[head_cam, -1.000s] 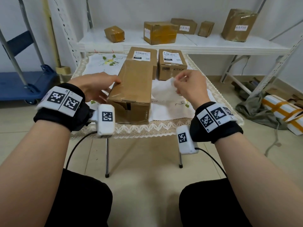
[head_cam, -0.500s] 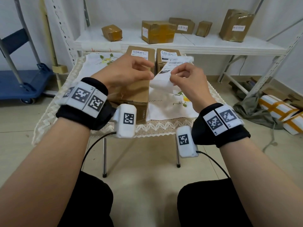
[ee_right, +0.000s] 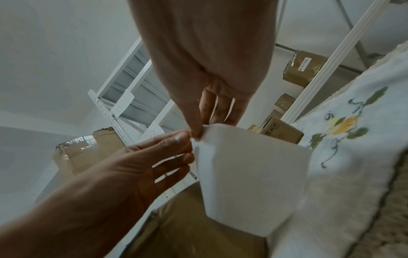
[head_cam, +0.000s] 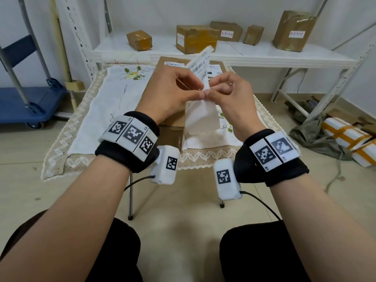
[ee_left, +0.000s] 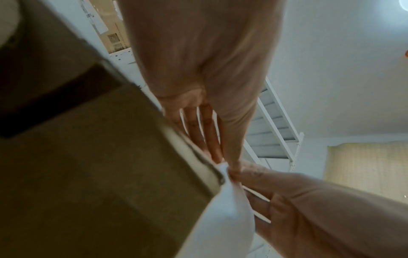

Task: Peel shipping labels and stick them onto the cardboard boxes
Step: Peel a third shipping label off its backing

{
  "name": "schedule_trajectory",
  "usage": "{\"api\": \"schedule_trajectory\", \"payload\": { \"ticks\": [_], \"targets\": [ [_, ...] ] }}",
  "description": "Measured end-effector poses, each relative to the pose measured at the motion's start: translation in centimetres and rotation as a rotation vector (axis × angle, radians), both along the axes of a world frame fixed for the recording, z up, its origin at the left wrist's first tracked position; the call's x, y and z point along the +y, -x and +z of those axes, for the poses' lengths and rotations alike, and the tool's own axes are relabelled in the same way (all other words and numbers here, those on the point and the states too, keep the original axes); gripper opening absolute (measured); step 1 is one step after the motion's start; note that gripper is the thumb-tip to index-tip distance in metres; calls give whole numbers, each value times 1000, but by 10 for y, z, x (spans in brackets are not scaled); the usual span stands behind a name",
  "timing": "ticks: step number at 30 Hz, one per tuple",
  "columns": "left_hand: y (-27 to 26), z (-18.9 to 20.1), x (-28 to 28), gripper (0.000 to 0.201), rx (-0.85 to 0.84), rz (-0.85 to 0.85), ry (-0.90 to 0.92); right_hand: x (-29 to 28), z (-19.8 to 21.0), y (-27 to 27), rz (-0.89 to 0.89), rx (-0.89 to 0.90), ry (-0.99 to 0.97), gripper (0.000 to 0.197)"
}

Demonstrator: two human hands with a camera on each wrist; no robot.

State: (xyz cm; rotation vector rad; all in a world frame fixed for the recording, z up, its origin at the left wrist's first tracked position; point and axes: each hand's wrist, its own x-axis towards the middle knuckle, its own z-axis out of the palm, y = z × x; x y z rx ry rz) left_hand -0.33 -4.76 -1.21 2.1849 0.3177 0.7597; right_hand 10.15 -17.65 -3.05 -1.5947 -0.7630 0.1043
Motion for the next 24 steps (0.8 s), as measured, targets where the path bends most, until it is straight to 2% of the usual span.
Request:
{"api": "schedule_trajectory", "payload": {
  "ticks": [5, 9, 19, 24],
  "targets": [
    [0, -3, 1, 19, -104, -18, 24, -1, 4, 6, 28, 16, -48, 17],
    [1, -4, 3, 19, -121, -6, 52, 1, 5, 5, 60, 66, -65, 10],
    [-2, -6, 3, 14, -85, 61, 80, 0, 4, 2, 135, 145, -61, 20],
    [1, -6, 2, 24, -90, 49, 54, -3, 5, 2, 142, 158, -62, 21]
  ]
}}
